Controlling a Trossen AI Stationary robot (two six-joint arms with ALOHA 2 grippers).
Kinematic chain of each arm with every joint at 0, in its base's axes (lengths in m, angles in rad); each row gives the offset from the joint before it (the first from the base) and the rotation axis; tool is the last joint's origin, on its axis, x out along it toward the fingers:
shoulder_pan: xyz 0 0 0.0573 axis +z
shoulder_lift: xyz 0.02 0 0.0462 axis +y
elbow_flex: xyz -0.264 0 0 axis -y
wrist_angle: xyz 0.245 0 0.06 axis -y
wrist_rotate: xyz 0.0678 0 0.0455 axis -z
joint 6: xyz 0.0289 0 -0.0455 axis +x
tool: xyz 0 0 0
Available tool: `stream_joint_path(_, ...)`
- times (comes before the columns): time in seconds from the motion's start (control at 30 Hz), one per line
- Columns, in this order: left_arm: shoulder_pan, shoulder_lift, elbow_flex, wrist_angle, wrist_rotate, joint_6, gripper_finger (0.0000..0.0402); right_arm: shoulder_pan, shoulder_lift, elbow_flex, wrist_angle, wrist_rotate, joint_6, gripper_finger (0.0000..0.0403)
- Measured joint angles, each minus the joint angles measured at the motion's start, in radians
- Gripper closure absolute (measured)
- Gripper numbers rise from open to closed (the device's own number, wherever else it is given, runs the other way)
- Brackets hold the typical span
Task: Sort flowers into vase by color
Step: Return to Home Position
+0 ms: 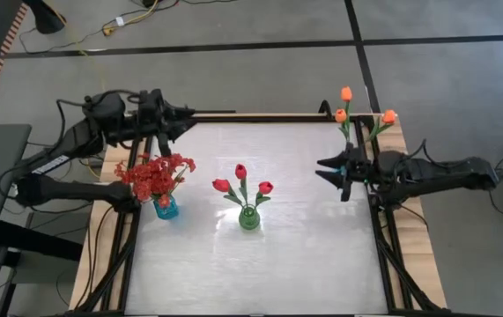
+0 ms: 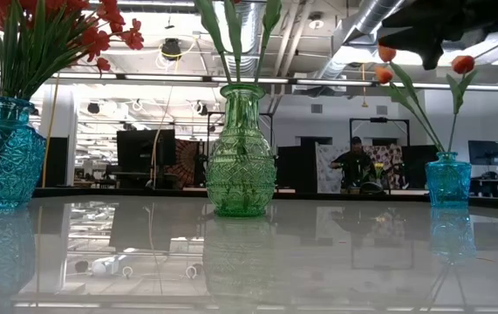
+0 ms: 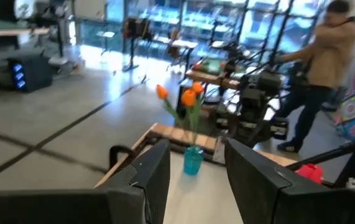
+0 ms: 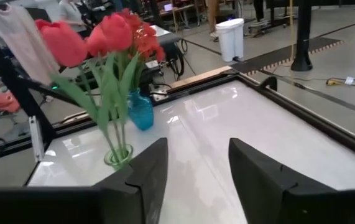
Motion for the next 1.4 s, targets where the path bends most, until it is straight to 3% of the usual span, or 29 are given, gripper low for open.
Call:
stream_joint_path(0.17,0.019,-0.102,-0.169,0.132,0.025,0.005,0.0262,0.033,-0.001,0.0,0.001,0.003,0.019,0.0255)
stream_joint_path(0.4,0.15,-0.273,-0.336,0.158,0.037,-0.021,0.0262,0.043,-0.001,0.0,-0.028,-0.001,-0.059,0.0384)
stream_joint_path(0.57,0.237,-0.351,-0.441,0.161,0.051,-0.034,0.0262,0.039,-0.002,0.0,-0.032,-0.005,-0.122,0.0373)
stream_joint_path(0.7,0.314,-0.384,-0.469,0.18,-0.004,-0.021,0.0262,0.015,-0.001,0.0,-0.045,-0.018,-0.149,0.0387)
stream_joint_path(1.03,0.499,-0.367,-0.539,0.2,-0.021,0.029,0.0262,-0.046,-0.003,0.0,-0.046,-0.192,-0.183,0.0387)
stream_joint_path(1.4,0.68,-0.378,-0.632,0.202,0.041,0.021,0.0262,-0.052,-0.129,-0.001,-0.119,-0.192,-0.179,0.0387)
